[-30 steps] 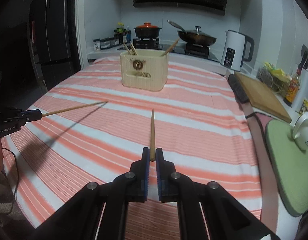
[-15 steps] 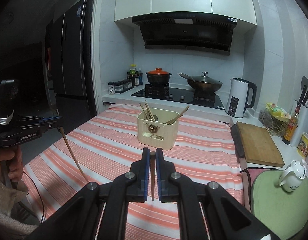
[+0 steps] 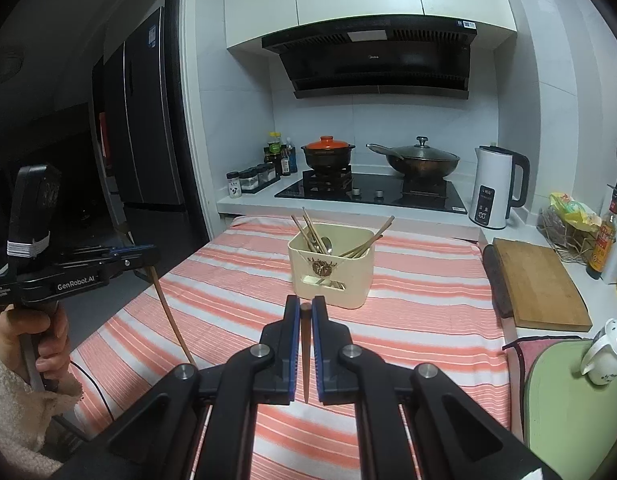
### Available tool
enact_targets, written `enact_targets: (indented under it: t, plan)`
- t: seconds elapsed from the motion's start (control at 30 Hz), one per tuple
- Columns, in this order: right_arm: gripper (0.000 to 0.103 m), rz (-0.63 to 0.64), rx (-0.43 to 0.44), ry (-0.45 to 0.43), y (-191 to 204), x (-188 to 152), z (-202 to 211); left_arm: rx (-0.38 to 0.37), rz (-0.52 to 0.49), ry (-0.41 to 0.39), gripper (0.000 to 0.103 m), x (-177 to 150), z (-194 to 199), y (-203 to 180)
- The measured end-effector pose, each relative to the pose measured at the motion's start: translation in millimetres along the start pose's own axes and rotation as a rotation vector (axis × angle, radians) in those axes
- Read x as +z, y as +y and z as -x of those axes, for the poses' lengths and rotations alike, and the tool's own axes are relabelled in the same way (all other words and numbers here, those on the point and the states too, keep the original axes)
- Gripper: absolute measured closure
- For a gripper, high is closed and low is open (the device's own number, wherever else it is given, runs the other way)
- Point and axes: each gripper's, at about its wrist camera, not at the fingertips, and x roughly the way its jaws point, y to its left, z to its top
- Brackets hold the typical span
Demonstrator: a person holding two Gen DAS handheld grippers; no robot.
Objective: Organize utensils
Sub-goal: 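Lift the chopstick with the right tool and lower it into the cream box, then open the right tool and withdraw it from the cream box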
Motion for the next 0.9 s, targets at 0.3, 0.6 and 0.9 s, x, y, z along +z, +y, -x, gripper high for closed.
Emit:
enact_targets:
  t: [0.3,0.6,0.9]
  plan:
    - [0.097,-0.007,-0.009,-0.077,-17.0,61.5,-33.9,0.0,0.001,-0.122,0.099,95.3,-10.2,6.2]
    - [0.097,0.033,-0.038,-0.231,-24.7,136.5,-92.5,0.133,0.058,-0.375,0.099,178.7,-56.2,35.8]
    - [0.097,-0.107,0.032,0.063,-68.0,134.7,-235.1,0.116,0.138,-0.115,0.099,159.2,-185.7,75.8]
